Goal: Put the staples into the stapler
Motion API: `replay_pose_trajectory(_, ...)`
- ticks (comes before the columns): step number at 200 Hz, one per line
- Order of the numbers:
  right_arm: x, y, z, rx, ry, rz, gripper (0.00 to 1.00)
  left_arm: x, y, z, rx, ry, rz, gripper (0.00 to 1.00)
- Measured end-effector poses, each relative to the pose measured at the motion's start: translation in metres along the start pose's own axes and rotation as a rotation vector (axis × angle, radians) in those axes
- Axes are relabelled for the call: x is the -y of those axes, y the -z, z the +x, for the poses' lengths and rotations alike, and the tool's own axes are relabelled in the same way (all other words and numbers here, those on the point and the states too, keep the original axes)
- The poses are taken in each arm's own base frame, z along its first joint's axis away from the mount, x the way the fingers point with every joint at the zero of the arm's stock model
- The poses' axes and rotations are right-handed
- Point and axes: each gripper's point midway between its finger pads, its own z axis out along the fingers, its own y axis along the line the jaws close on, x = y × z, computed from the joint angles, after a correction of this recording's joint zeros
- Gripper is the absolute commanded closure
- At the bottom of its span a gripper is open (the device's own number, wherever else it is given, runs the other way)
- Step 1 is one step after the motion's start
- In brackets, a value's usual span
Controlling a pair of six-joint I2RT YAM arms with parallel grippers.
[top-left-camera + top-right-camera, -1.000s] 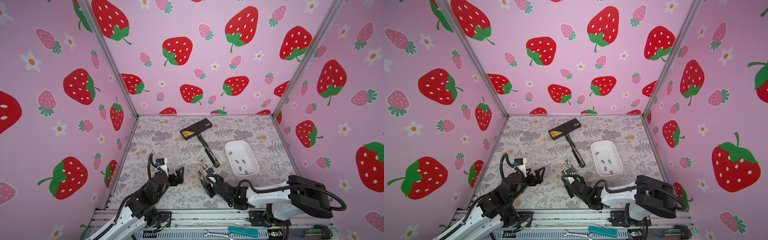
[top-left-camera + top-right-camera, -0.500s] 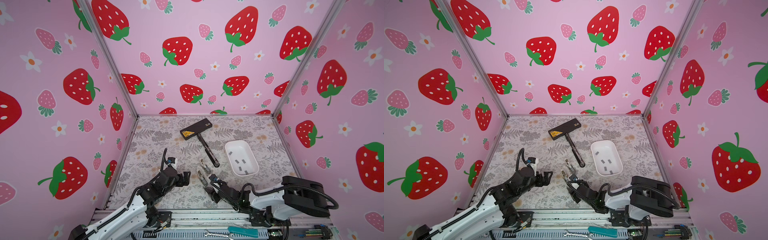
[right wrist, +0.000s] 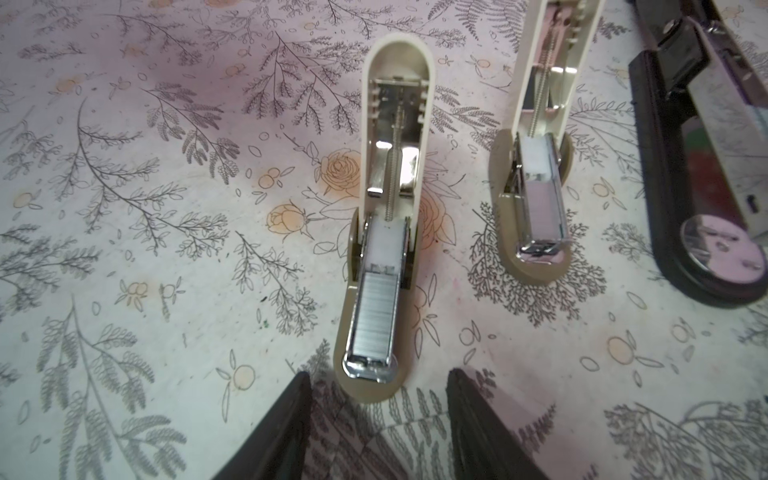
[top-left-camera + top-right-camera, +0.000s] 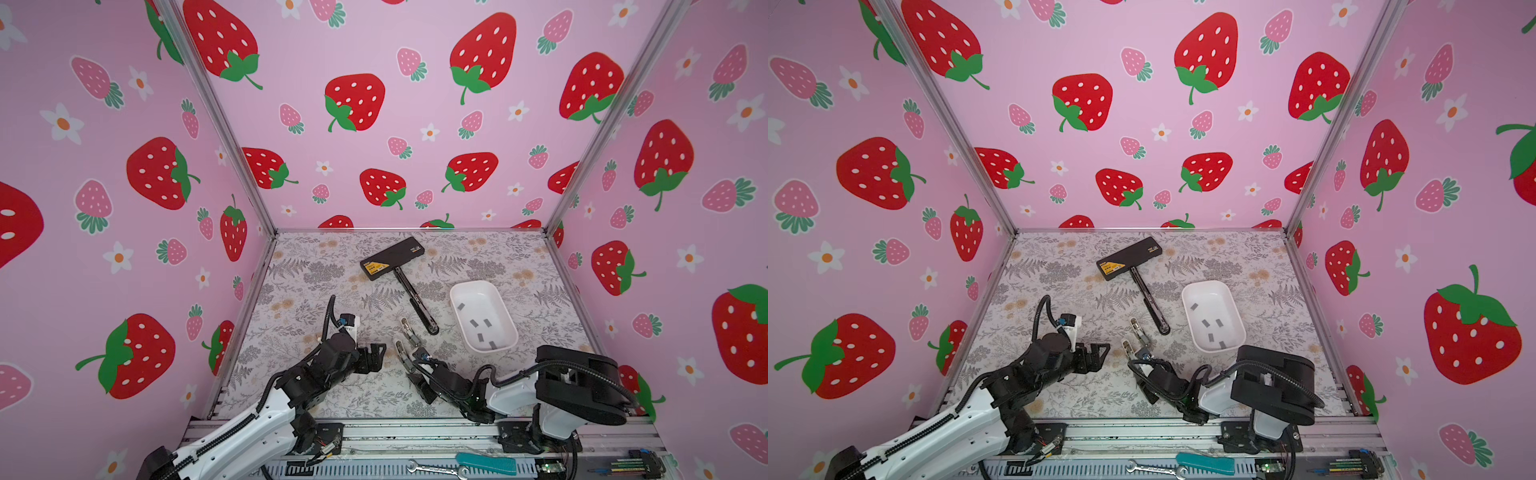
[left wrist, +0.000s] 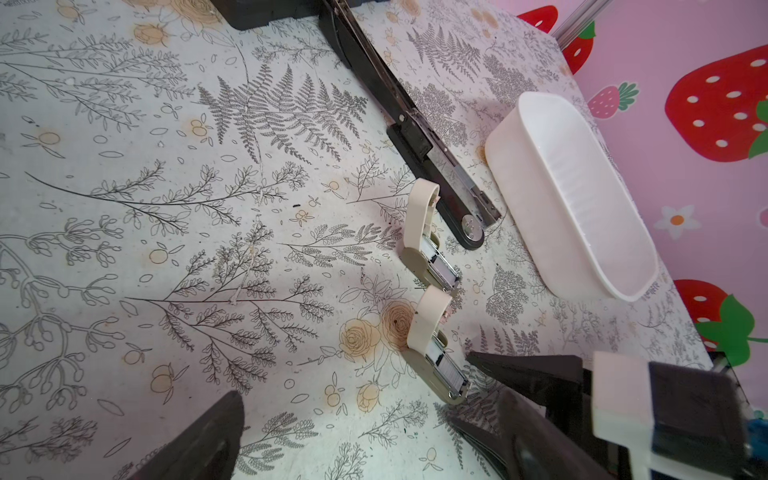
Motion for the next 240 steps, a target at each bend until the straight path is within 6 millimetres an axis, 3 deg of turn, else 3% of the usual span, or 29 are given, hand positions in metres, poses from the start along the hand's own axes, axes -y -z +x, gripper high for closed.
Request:
replay_pose_trajectory(21,-0.003,-0.006,-0.003,0.018,0.002,-0.004,0.48,0.000,0.001,-0.001,0.007,0.012,0.002,0.04)
replay_pose_trajectory(44,-0.005,-0.009,-0.005,0.038,0.001,-0.010,0.61,-0.003,0.002,0.001,0.002,0.018,-0.015,0.05)
replay_pose_trajectory(145,-0.001,-0.001,0.001,0.101,0.079,-0.038,0.75,-0.021,0.000,0.009,-0.007,0.068,-0.094,0.07)
replay_pose_trajectory(193,-0.007,-0.002,0.000,0.113,0.121,-0.070,0.79,-0.025,-0.001,0.005,0.025,0.117,-0.110,0.07)
replay_pose_trajectory(240,-0.004,-0.001,0.000,0.125,0.154,-0.062,0.79,-0.040,-0.017,0.018,-0.010,0.147,-0.189,0.08)
